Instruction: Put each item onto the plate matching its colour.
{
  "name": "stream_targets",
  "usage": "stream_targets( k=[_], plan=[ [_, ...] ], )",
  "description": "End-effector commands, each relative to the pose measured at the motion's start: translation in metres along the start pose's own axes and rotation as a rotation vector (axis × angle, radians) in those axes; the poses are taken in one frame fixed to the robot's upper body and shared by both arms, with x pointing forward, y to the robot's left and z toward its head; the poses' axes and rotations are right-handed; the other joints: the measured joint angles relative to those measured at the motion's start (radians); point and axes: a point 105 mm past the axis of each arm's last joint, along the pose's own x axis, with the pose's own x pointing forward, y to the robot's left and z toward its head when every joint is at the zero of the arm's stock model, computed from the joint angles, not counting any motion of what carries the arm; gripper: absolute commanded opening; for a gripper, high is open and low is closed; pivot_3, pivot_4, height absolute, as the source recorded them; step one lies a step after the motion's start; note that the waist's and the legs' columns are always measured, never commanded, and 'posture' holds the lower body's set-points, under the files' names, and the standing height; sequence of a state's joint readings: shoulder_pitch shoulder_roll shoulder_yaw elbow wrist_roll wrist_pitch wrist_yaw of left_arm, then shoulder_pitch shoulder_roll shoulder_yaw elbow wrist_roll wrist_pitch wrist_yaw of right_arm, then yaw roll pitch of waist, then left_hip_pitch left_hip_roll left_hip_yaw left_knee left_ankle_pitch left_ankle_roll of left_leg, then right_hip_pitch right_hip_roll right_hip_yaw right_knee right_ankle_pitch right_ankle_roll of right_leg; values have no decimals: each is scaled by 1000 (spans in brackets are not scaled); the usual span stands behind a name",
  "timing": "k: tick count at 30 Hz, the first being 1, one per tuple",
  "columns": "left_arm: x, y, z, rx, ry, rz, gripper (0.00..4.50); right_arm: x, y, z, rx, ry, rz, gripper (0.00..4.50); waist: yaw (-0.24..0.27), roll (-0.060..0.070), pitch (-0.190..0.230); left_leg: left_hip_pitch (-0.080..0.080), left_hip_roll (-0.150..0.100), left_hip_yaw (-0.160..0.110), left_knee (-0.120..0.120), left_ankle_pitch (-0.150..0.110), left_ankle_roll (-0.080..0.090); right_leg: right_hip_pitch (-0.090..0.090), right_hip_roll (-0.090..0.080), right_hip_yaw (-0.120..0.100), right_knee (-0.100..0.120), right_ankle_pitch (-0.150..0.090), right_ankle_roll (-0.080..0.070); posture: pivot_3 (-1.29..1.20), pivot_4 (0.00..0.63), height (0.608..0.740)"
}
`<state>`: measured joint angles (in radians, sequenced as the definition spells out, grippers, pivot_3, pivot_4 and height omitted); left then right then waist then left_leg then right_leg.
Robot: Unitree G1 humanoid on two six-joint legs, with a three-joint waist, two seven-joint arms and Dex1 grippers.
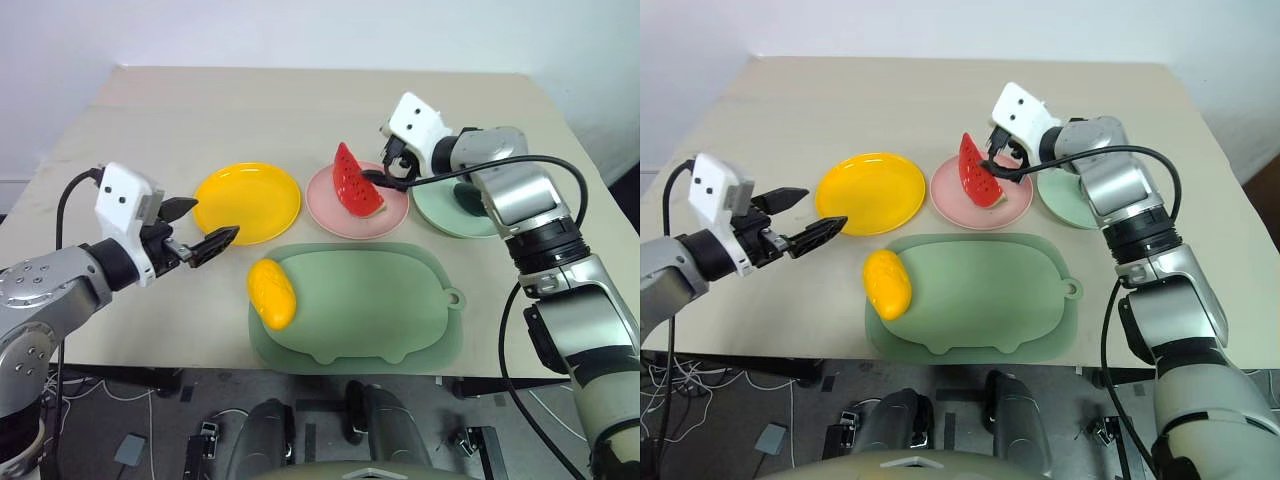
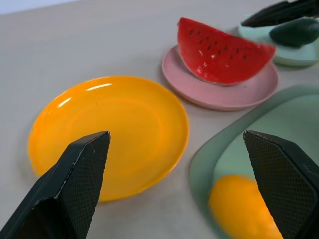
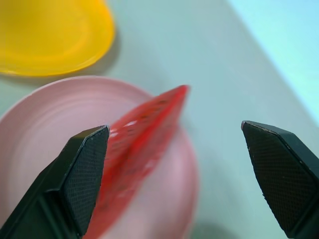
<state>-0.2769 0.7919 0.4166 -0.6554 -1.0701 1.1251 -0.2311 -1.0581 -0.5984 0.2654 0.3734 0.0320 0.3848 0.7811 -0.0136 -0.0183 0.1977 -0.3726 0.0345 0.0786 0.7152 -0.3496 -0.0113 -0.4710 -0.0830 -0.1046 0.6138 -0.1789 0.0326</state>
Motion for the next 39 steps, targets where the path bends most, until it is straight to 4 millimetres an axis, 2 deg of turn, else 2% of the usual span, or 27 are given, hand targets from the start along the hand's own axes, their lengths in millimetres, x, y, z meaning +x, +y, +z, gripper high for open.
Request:
stream_targets(
  k=[1, 5, 8, 13, 19, 25, 30, 33, 35, 39],
  plan=[
    [4, -26, 0, -97, 43, -10, 4500, -8, -19, 20, -7, -69, -84, 4474, -3, 0, 0, 0, 1, 0, 0, 1, -1, 0, 0, 0, 0, 0, 0, 0, 150, 740],
    [8, -42, -13, -278, 158, 82, 4500, -6, -25, 26, 21, -101, -100, 4474, 0, 0, 0, 1, 2, 0, 0, 2, -4, 0, -3, 1, 1, 0, 0, 0, 150, 740],
    [1, -59, -42, -193, 352, 135, 4500, -1, -24, 21, 28, -88, -96, 4474, 2, 0, 0, 0, 1, -1, 0, 2, -5, 0, -4, 1, 1, 0, 0, 0, 150, 740],
    [5, -66, -55, -292, 372, 217, 4500, 5, -23, 18, 30, -83, -96, 4474, 6, 0, 0, 0, -3, -1, 1, 2, -5, 1, -3, 0, 0, 0, 0, 0, 150, 740],
    [14, -64, -68, -378, 414, 241, 4500, 4, -24, 33, 47, -142, -97, 4474, 7, 0, 0, 0, -3, 0, 1, 3, -6, 2, 0, 0, -1, 0, -1, 0, 150, 740],
    [25, -59, -80, -417, 472, 248, 4500, -1, -21, 39, 34, -166, -95, 4474, 7, 0, 0, 1, -2, 0, 1, 3, -6, 3, 1, -1, -1, 0, -1, 0, 150, 740],
    [36, -56, -90, -410, 511, 257, 4500, -21, -13, 43, 45, -211, -46, 4474, 10, 0, 0, 2, -2, 0, 0, 4, -7, 4, 1, -1, -1, 0, -1, 0, 150, 740],
    [39, -54, -99, -407, 540, 261, 4500, -44, -1, 42, 129, -247, 61, 4474, 17, 0, 0, 3, -2, 0, 1, 4, -7, 5, 1, -1, -1, 0, -1, 0, 150, 740],
    [40, -53, -103, -400, 552, 262, 4500, -62, 13, 38, 170, -255, 167, 4474, 24, 0, 0, 4, -2, 0, 0, 4, -7, 6, 2, -2, -1, 0, -1, 0, 150, 740],
    [41, -49, -106, -394, 555, 268, 4500, -101, 56, 21, 324, -231, 424, 4474, 29, 0, 0, 9, -2, -1, 0, 3, -6, 10, 2, -2, -2, 0, -1, 0, 150, 740]
  ],
)
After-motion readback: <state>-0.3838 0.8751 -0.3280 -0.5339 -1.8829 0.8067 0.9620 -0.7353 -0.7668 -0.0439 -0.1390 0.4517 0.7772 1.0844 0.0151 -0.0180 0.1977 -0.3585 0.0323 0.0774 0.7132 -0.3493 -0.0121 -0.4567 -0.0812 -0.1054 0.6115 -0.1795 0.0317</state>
